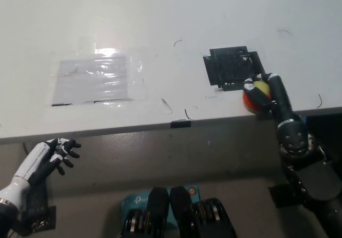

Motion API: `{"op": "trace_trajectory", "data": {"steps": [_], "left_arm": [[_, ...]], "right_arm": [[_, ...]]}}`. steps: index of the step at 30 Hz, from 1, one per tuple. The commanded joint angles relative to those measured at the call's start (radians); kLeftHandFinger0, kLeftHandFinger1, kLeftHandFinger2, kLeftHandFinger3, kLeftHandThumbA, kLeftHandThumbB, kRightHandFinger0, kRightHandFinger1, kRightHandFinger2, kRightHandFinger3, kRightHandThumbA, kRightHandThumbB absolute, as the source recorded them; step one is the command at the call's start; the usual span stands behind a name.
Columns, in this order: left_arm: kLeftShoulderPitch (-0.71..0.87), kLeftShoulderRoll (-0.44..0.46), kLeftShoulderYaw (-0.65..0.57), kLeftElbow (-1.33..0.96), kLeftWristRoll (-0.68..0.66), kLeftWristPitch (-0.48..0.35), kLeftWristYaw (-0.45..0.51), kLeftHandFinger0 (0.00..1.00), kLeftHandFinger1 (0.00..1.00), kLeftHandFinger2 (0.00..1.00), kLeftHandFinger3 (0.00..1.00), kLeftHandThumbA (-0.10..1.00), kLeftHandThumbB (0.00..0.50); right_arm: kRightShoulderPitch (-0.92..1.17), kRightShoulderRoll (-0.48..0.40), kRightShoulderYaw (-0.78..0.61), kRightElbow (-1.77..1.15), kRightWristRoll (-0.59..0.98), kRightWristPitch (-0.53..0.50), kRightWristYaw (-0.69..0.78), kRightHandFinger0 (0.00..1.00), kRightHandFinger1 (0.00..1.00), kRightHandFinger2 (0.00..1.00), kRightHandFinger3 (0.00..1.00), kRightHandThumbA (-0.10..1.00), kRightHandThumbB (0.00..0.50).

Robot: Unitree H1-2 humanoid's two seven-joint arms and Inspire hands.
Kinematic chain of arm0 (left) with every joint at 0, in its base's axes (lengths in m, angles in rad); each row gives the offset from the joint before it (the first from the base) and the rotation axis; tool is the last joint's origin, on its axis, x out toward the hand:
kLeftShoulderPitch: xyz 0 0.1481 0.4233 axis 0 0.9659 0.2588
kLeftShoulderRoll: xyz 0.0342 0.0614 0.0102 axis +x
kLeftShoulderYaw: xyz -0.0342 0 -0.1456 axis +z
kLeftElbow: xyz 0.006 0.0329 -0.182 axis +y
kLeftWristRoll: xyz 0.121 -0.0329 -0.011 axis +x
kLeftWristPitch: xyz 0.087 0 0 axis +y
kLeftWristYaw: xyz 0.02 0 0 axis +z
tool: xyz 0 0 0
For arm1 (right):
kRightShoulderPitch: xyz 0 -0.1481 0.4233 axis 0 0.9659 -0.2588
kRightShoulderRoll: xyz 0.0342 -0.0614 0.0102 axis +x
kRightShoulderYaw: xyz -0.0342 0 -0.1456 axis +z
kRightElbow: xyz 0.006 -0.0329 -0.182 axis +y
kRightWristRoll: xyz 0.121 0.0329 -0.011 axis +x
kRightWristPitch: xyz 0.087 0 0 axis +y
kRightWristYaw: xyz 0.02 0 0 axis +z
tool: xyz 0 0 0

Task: The robot uses right hand to squeeze a small tennis ball placed on the black area of the table

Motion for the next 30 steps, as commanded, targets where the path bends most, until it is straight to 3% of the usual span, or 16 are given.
{"op": "trace_trajectory", "data": {"steps": [1, 4, 6, 10, 15, 18, 19, 20, 21, 23, 24, 25, 26, 28, 29, 30], "left_arm": [[-0.014, 0.02, -0.006, -0.035, 0.013, -0.04, -0.01, 0.38, 0.45, 0.52, 0.61, 0.9, 0.068], [-0.006, 0.018, -0.007, -0.034, 0.007, -0.043, -0.015, 0.38, 0.45, 0.52, 0.6, 0.89, 0.073], [-0.005, 0.017, -0.009, -0.03, 0.007, -0.046, -0.014, 0.37, 0.44, 0.51, 0.6, 0.89, 0.074], [-0.006, 0.021, -0.016, -0.024, 0.019, -0.064, -0.012, 0.36, 0.44, 0.51, 0.6, 0.92, 0.074], [-0.007, 0.02, -0.013, -0.036, 0.009, -0.048, -0.015, 0.38, 0.46, 0.54, 0.62, 0.93, 0.095], [-0.013, 0.019, -0.012, -0.034, 0.005, -0.055, -0.014, 0.37, 0.45, 0.53, 0.61, 0.91, 0.079], [-0.014, 0.02, -0.012, -0.048, 0.01, -0.044, -0.013, 0.37, 0.45, 0.53, 0.61, 0.9, 0.056], [-0.015, 0.021, -0.013, -0.05, 0.013, -0.044, -0.012, 0.37, 0.45, 0.53, 0.61, 0.9, 0.056], [-0.011, 0.018, -0.011, -0.065, 0.013, -0.024, -0.01, 0.37, 0.45, 0.53, 0.6, 0.89, 0.046], [-0.01, 0.019, -0.009, -0.074, 0.01, -0.023, -0.012, 0.37, 0.45, 0.53, 0.6, 0.88, 0.045], [-0.006, 0.018, -0.007, -0.079, 0.008, -0.017, -0.012, 0.38, 0.46, 0.54, 0.62, 0.87, 0.033], [-0.003, 0.017, -0.006, -0.08, 0.007, -0.017, -0.011, 0.38, 0.46, 0.54, 0.62, 0.86, 0.031], [-0.004, 0.015, -0.003, -0.076, -0.005, -0.017, -0.015, 0.38, 0.46, 0.54, 0.62, 0.84, 0.026], [-0.005, 0.015, -0.003, -0.073, -0.004, -0.021, -0.014, 0.37, 0.45, 0.54, 0.62, 0.83, 0.011], [-0.005, 0.015, -0.003, -0.074, -0.003, -0.019, -0.014, 0.37, 0.46, 0.54, 0.62, 0.82, 0.01], [-0.006, 0.014, -0.003, -0.071, -0.002, -0.021, -0.014, 0.39, 0.47, 0.54, 0.63, 0.83, 0.016]], "right_arm": [[-0.197, -0.044, 0.194, 0.165, -0.394, -0.226, -0.127, 0.0, 0.05, 0.45, 0.28, -0.1, 0.202], [-0.233, -0.039, 0.219, 0.204, -0.404, -0.225, -0.138, 0.0, 0.03, 0.45, 0.3, -0.1, 0.162], [-0.248, -0.041, 0.236, 0.212, -0.419, -0.215, -0.147, 0.0, 0.05, 0.48, 0.38, -0.1, 0.193], [-0.299, -0.041, 0.269, 0.273, -0.45, -0.233, -0.182, 0.0, 0.07, 0.5, 0.35, -0.1, 0.163], [-0.322, -0.05, 0.348, 0.334, -0.544, -0.254, -0.241, 0.0, 0.19, 0.64, 0.6, -0.1, 0.152], [-0.327, -0.051, 0.372, 0.358, -0.569, -0.262, -0.263, 0.0, 0.1, 0.5, 0.42, -0.1, 0.069], [-0.321, -0.057, 0.418, 0.375, -0.611, -0.247, -0.25, 0.0, 0.07, 0.47, 0.61, -0.1, 0.015], [-0.321, -0.057, 0.431, 0.381, -0.623, -0.233, -0.245, 0.0, 0.04, 0.45, 0.61, -0.1, 0.014], [-0.318, -0.057, 0.439, 0.382, -0.624, -0.226, -0.222, 0.0, 0.05, 0.47, 0.73, -0.1, 0.03], [-0.305, -0.057, 0.446, 0.369, -0.621, -0.187, -0.16, 0.03, 0.19, 0.62, 0.88, -0.1, 0.002], [-0.303, -0.057, 0.456, 0.371, -0.63, -0.174, -0.146, 0.03, 0.26, 0.59, 1.0, -0.1, 0.023], [-0.303, -0.056, 0.458, 0.372, -0.635, -0.173, -0.144, 0.0, 0.22, 0.52, 1.0, -0.1, 0.026], [-0.294, -0.055, 0.458, 0.37, -0.633, -0.164, -0.114, 0.06, 0.36, 0.64, 1.0, -0.08, 0.052], [-0.286, -0.056, 0.45, 0.355, -0.632, -0.151, -0.064, 0.29, 0.66, 0.89, 1.0, 0.02, 0.067], [-0.284, -0.055, 0.445, 0.35, -0.635, -0.15, -0.053, 0.36, 0.7, 0.9, 1.0, 0.04, 0.062], [-0.279, -0.058, 0.444, 0.339, -0.634, -0.156, -0.029, 0.57, 0.99, 1.0, 1.0, 0.13, 0.112]]}}
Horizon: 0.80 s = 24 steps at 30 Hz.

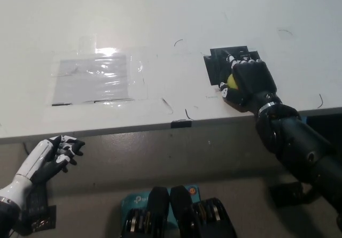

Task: The robot uses right hand to squeeze a small tennis ball placed on the black area of the table

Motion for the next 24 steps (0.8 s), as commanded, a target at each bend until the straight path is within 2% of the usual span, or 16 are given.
{"op": "trace_trajectory", "data": {"steps": [1, 2, 3, 5, 6, 8, 9, 10, 12, 14, 15, 17, 21, 24], "left_arm": [[-0.007, 0.013, 0.006, -0.027, -0.002, -0.022, -0.008, 0.39, 0.47, 0.54, 0.63, 0.83, 0.016], [-0.008, 0.013, 0.007, -0.025, -0.007, -0.023, -0.011, 0.4, 0.47, 0.55, 0.63, 0.83, 0.022], [-0.008, 0.013, 0.006, -0.023, -0.004, -0.024, -0.01, 0.4, 0.47, 0.54, 0.62, 0.84, 0.018], [-0.007, 0.014, 0.005, -0.028, 0.0, -0.02, -0.011, 0.41, 0.47, 0.54, 0.63, 0.84, 0.012], [-0.007, 0.013, 0.006, -0.029, 0.005, -0.016, -0.007, 0.4, 0.47, 0.54, 0.62, 0.83, 0.007], [-0.011, 0.012, 0.009, -0.013, -0.001, -0.023, -0.009, 0.4, 0.46, 0.53, 0.62, 0.83, 0.029], [-0.011, 0.009, 0.01, -0.01, -0.003, -0.027, -0.008, 0.39, 0.46, 0.53, 0.62, 0.83, 0.04], [-0.011, 0.009, 0.01, -0.011, -0.003, -0.03, -0.008, 0.39, 0.45, 0.52, 0.61, 0.84, 0.04], [-0.01, 0.011, 0.008, -0.009, 0.002, -0.031, -0.008, 0.4, 0.46, 0.53, 0.62, 0.86, 0.04], [-0.01, 0.013, 0.008, -0.007, 0.003, -0.028, -0.01, 0.4, 0.47, 0.54, 0.63, 0.87, 0.047], [-0.009, 0.012, 0.008, -0.005, 0.001, -0.032, -0.01, 0.4, 0.47, 0.53, 0.62, 0.88, 0.046], [-0.006, 0.01, 0.009, -0.006, -0.002, -0.029, -0.01, 0.4, 0.47, 0.53, 0.62, 0.89, 0.054], [0.002, 0.006, 0.009, 0.004, 0.004, -0.054, 0.0, 0.38, 0.45, 0.52, 0.62, 0.89, 0.049], [0.003, 0.004, 0.011, 0.008, 0.004, -0.049, 0.003, 0.37, 0.44, 0.51, 0.61, 0.9, 0.079]], "right_arm": [[-0.045, -0.024, -0.007, -0.037, -0.07, -0.004, 0.096, 0.61, 1.0, 1.0, 1.0, 0.14, 0.114], [-0.035, -0.025, -0.02, -0.053, -0.059, -0.016, 0.11, 0.74, 1.0, 1.0, 1.0, 0.15, 0.146], [-0.023, -0.024, -0.025, -0.072, -0.064, -0.006, 0.124, 1.0, 1.0, 1.0, 1.0, 0.23, 0.189], [-0.008, -0.022, -0.029, -0.093, -0.081, 0.016, 0.131, 1.0, 1.0, 1.0, 1.0, 0.3, 0.227], [-0.001, -0.018, -0.034, -0.096, -0.092, 0.023, 0.113, 1.0, 1.0, 1.0, 1.0, 0.36, 0.275], [0.009, -0.018, -0.043, -0.118, -0.106, 0.062, 0.132, 1.0, 1.0, 1.0, 1.0, 0.51, 0.338], [0.009, -0.016, -0.048, -0.124, -0.115, 0.079, 0.141, 1.0, 1.0, 1.0, 1.0, 0.57, 0.387], [0.012, -0.017, -0.053, -0.132, -0.12, 0.087, 0.146, 1.0, 1.0, 1.0, 1.0, 0.59, 0.394], [0.025, -0.02, -0.072, -0.178, -0.124, 0.12, 0.167, 1.0, 1.0, 1.0, 1.0, 0.73, 0.487], [0.034, -0.018, -0.09, -0.195, -0.124, 0.122, 0.169, 1.0, 1.0, 1.0, 1.0, 0.8, 0.5], [0.035, -0.018, -0.094, -0.203, -0.131, 0.13, 0.178, 1.0, 1.0, 1.0, 1.0, 0.92, 0.5], [0.039, -0.019, -0.105, -0.22, -0.133, 0.127, 0.196, 1.0, 1.0, 1.0, 1.0, 1.0, 0.5], [0.048, -0.022, -0.117, -0.262, -0.139, 0.137, 0.241, 1.0, 1.0, 1.0, 1.0, 1.0, 0.5], [0.05, -0.026, -0.127, -0.283, -0.142, 0.128, 0.256, 1.0, 1.0, 1.0, 1.0, 1.0, 0.5]]}}
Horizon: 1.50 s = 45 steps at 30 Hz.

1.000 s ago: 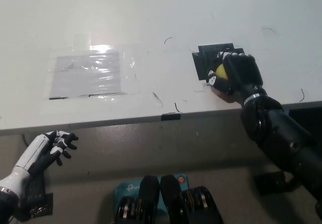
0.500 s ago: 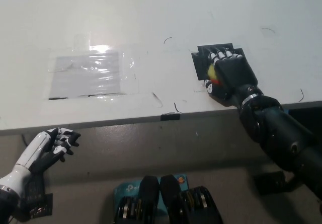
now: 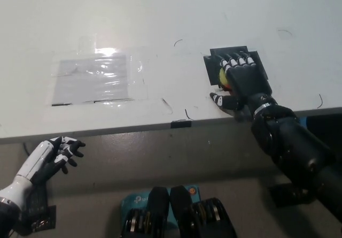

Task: The robot uses right hand to squeeze a small tennis ball placed on the black area of the table

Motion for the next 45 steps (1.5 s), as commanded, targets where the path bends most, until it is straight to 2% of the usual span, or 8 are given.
{"op": "trace_trajectory", "data": {"steps": [1, 16, 20, 25, 26, 27, 32, 45], "left_arm": [[0.0, 0.005, 0.009, -0.002, 0.005, -0.042, 0.011, 0.37, 0.45, 0.52, 0.61, 0.91, 0.075], [0.029, 0.0, 0.023, -0.001, -0.007, -0.049, 0.012, 0.39, 0.45, 0.53, 0.61, 0.92, 0.083], [0.024, 0.004, 0.021, -0.001, -0.004, -0.045, 0.005, 0.39, 0.45, 0.53, 0.63, 0.93, 0.102], [0.025, 0.002, 0.02, -0.003, 0.003, -0.045, 0.011, 0.35, 0.43, 0.51, 0.62, 0.92, 0.101], [0.025, 0.003, 0.018, -0.002, 0.005, -0.049, 0.01, 0.35, 0.43, 0.51, 0.62, 0.92, 0.079], [0.026, 0.003, 0.017, 0.0, 0.007, -0.052, 0.01, 0.35, 0.42, 0.51, 0.61, 0.92, 0.081], [0.028, 0.004, 0.019, 0.002, 0.003, -0.05, 0.009, 0.36, 0.43, 0.51, 0.61, 0.89, 0.071], [0.039, -0.004, 0.022, 0.005, -0.001, -0.049, 0.015, 0.37, 0.43, 0.52, 0.62, 0.87, 0.055]], "right_arm": [[-0.018, -0.019, -0.032, -0.059, -0.031, 0.013, 0.059, 1.0, 1.0, 1.0, 1.0, 1.0, 0.5], [0.063, -0.147, -0.224, -0.467, -0.097, 0.037, 0.047, 1.0, 1.0, 1.0, 1.0, 1.0, 0.5], [0.178, -0.196, -0.342, -0.741, -0.148, 0.146, 0.066, 1.0, 1.0, 1.0, 1.0, 0.63, 0.299], [0.28, -0.149, -0.479, -0.905, -0.06, 0.235, 0.122, 0.85, 1.0, 1.0, 1.0, 0.46, 0.213], [0.352, -0.118, -0.566, -0.958, 0.024, 0.21, 0.076, 0.14, 0.33, 0.57, 0.78, 0.24, 0.173], [0.418, -0.084, -0.644, -0.985, 0.107, 0.18, 0.03, 0.09, 0.25, 0.43, 0.63, 0.17, 0.158], [0.612, 0.024, -0.858, -0.896, 0.37, -0.025, -0.034, 0.04, 0.12, 0.29, 0.53, -0.06, 0.125], [0.686, 0.226, -1.107, -0.637, 0.739, -0.151, 0.055, 0.0, 0.0, 0.11, 0.47, 0.04, 0.147]]}}
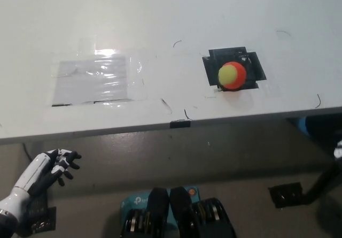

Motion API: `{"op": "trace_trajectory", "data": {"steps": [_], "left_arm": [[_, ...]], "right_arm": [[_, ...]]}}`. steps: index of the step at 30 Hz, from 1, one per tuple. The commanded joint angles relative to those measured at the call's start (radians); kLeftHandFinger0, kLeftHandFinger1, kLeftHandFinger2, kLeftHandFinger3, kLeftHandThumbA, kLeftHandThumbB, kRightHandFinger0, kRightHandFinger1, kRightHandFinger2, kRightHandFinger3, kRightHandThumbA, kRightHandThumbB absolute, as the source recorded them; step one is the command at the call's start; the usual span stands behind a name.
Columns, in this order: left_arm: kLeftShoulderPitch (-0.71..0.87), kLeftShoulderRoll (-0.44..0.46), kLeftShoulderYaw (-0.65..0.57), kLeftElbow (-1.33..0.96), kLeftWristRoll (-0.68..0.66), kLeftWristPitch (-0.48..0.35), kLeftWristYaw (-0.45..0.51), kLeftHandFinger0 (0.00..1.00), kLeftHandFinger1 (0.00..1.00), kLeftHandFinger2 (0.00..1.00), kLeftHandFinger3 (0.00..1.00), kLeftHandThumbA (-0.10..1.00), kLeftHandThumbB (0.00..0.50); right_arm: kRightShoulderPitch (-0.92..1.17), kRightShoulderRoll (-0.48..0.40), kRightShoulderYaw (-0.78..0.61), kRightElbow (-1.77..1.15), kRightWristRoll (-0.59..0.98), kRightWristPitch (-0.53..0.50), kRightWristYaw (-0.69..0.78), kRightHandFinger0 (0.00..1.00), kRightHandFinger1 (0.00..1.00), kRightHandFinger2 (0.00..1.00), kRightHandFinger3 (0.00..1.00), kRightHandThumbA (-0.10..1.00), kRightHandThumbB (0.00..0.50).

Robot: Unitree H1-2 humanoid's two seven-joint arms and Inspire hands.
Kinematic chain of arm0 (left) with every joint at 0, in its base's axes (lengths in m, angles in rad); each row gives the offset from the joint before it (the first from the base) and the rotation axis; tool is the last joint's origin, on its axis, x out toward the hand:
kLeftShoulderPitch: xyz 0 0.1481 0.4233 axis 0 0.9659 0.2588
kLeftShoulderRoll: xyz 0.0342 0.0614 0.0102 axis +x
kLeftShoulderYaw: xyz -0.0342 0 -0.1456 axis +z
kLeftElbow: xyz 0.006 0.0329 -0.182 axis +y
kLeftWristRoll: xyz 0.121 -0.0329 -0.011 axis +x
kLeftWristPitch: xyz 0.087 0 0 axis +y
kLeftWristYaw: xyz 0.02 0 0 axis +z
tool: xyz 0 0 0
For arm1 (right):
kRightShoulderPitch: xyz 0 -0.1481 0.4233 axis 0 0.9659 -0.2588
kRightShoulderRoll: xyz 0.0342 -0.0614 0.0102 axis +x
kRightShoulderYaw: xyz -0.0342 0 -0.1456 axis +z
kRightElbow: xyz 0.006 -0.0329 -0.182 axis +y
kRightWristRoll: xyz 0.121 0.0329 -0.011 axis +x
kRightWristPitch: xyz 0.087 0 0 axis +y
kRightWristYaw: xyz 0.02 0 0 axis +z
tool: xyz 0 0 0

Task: The robot uses right hand to squeeze a small tennis ball placed on the black area of the table

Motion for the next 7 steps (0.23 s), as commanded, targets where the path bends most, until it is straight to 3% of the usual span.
{"op": "trace_trajectory", "data": {"steps": [1, 4, 7], "left_arm": [[-0.005, 0.002, 0.009, -0.021, 0.003, -0.046, 0.015, 0.37, 0.44, 0.52, 0.63, 0.88, 0.057], [-0.009, -0.001, 0.008, -0.027, 0.002, -0.038, 0.013, 0.38, 0.45, 0.54, 0.63, 0.88, 0.056], [-0.011, -0.002, 0.011, -0.03, 0.002, -0.025, 0.012, 0.38, 0.46, 0.54, 0.63, 0.88, 0.073]], "right_arm": [[-0.044, 0.105, -0.199, 0.074, 0.443, -0.158, 0.003, 0.0, 0.0, 0.1, 0.45, 0.07, 0.156], [-0.053, 0.114, -0.22, 0.091, 0.448, -0.103, 0.02, 0.0, 0.0, 0.08, 0.42, 0.11, 0.174], [-0.058, 0.115, -0.229, 0.093, 0.45, -0.077, 0.031, 0.0, 0.0, 0.08, 0.43, 0.11, 0.161]]}}
